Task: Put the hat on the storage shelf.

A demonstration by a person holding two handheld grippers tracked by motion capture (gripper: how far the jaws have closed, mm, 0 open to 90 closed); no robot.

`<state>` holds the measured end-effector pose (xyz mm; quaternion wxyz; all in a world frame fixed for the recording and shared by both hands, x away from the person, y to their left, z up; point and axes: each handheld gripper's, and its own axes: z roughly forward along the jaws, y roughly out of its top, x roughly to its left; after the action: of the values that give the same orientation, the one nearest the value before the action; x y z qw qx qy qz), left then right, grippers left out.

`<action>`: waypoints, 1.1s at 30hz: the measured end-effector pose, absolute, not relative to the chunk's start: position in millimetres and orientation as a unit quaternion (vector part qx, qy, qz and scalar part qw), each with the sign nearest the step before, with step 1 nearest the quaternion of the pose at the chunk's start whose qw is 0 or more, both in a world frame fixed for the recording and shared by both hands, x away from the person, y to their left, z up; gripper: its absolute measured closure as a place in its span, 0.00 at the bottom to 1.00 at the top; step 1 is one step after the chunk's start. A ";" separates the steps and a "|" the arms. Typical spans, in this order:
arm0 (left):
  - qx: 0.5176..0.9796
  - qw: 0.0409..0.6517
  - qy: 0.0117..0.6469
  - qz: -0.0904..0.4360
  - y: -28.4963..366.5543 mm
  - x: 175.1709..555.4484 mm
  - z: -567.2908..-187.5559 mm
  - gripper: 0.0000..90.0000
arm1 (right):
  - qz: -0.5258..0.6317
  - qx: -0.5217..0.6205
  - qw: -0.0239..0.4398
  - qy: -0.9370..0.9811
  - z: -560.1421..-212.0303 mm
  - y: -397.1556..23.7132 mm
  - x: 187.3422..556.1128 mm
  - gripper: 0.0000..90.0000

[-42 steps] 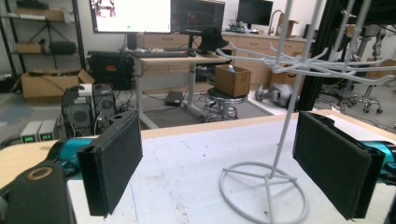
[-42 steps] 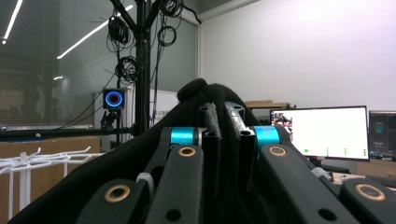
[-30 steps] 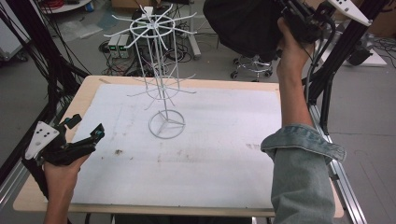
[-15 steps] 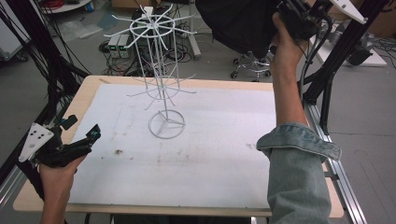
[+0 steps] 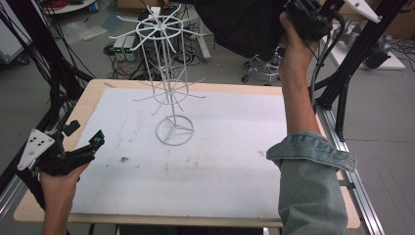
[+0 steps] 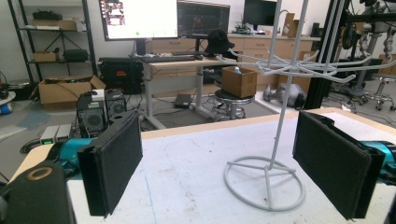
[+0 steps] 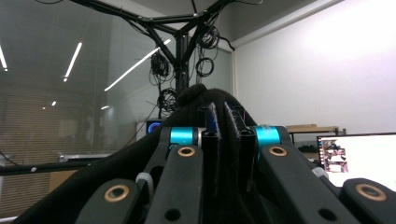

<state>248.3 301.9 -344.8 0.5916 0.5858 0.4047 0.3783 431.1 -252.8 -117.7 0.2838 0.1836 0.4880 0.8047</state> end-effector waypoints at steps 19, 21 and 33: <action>0.584 0.591 0.406 0.380 303.2 248.1 -344.9 0.18 | 0.807 0.188 0.265 0.494 -129.7 -240.4 428.6 0.94; 0.584 0.592 0.406 0.379 303.0 248.5 -345.2 0.18 | 0.812 0.190 0.255 0.489 -133.2 -240.5 428.6 0.94; 0.584 0.591 0.407 0.380 303.8 248.4 -345.6 0.18 | 0.809 0.193 0.243 0.499 -151.2 -235.4 432.0 0.93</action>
<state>248.4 303.8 -345.6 0.5906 0.5844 0.4067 0.3798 432.0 -235.4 -151.2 0.2432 0.1934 0.4990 0.8090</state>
